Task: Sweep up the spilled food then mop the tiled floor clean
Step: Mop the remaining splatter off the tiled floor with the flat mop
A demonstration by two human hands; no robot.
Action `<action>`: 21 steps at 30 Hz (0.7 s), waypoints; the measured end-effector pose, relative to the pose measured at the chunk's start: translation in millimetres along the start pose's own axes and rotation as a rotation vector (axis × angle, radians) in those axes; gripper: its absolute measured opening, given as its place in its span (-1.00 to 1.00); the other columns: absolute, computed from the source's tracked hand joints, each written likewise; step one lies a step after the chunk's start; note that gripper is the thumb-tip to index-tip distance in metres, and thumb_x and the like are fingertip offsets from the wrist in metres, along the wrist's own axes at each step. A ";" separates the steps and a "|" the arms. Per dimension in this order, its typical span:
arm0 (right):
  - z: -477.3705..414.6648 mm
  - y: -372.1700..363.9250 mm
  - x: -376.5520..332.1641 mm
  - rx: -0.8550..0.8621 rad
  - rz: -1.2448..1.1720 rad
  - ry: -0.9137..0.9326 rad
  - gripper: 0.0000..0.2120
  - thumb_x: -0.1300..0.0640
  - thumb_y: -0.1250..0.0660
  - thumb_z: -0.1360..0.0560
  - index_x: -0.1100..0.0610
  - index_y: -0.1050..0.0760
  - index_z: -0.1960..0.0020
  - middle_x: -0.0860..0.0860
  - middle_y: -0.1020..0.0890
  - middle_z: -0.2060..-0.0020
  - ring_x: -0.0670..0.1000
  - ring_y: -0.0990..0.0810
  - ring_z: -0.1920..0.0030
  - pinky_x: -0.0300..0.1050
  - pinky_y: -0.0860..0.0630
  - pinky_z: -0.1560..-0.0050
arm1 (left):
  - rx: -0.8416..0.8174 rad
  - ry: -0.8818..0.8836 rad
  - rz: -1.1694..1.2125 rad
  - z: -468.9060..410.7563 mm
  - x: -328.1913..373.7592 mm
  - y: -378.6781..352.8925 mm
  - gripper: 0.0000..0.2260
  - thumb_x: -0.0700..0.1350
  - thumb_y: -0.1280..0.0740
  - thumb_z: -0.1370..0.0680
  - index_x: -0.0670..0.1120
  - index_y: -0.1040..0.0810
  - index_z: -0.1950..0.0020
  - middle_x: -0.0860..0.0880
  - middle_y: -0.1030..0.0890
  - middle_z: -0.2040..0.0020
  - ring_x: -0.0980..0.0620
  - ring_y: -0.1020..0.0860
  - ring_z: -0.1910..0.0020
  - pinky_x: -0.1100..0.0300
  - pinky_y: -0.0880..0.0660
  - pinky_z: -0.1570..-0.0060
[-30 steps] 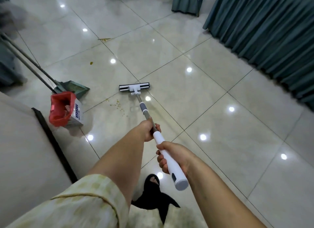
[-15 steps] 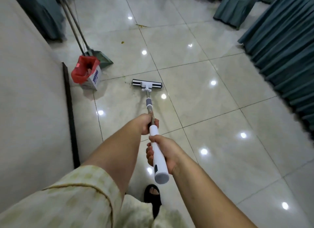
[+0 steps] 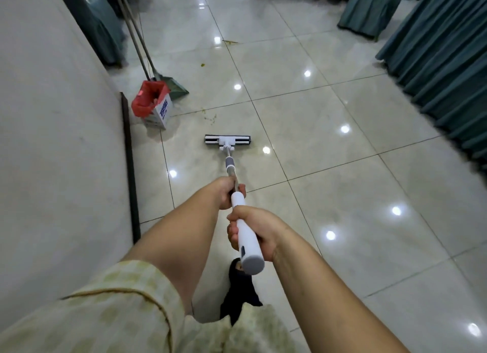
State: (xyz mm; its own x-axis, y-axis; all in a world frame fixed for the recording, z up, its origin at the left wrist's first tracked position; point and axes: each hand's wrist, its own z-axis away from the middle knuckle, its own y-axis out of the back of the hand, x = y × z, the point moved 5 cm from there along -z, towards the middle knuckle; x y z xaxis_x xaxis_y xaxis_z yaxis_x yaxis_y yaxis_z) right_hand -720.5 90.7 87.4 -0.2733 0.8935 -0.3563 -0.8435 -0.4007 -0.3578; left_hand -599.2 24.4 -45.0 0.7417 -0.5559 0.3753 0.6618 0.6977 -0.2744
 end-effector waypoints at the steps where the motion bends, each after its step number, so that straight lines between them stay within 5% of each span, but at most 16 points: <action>1: 5.6 -0.1 14.3 -0.002 0.009 0.005 -0.95 0.31 -0.20 -0.51 0.21 -0.38 0.12 0.05 -0.43 0.47 -0.05 -0.42 0.58 -0.28 -0.41 0.56 | -0.002 -0.002 0.026 5.2 -13.1 5.9 -0.73 0.06 -0.20 -0.63 -0.12 -0.31 0.10 -0.06 -0.40 0.31 0.09 -0.38 0.47 0.31 -0.40 0.50; 11: 54.6 -6.7 117.6 -0.017 0.114 -0.069 -0.98 0.31 -0.20 -0.52 0.23 -0.36 0.06 0.05 -0.42 0.44 -0.06 -0.40 0.58 -0.29 -0.40 0.58 | -0.004 0.011 0.353 61.6 -112.4 57.5 -0.83 -0.11 -0.22 -0.59 -0.09 -0.31 0.16 -0.03 -0.33 0.36 0.09 -0.34 0.57 0.42 -0.34 0.57; 21: 38.1 0.7 76.7 -0.016 -0.016 -0.076 -0.92 0.32 -0.15 -0.50 0.19 -0.35 0.15 0.03 -0.37 0.43 -0.09 -0.34 0.58 -0.32 -0.33 0.61 | -0.204 -0.010 0.669 38.1 -81.6 24.4 -0.72 -0.18 -0.17 -0.63 -0.11 -0.28 0.29 0.00 -0.30 0.61 0.11 -0.29 0.73 0.41 -0.23 0.71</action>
State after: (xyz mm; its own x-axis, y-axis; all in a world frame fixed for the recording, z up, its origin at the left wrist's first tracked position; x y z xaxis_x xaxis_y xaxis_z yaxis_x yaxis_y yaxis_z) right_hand -759.7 166.7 92.7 -0.2945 0.9125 -0.2838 -0.8410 -0.3885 -0.3766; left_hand -647.8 104.1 -48.6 0.9966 -0.0317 0.0756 0.0714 0.7892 -0.6100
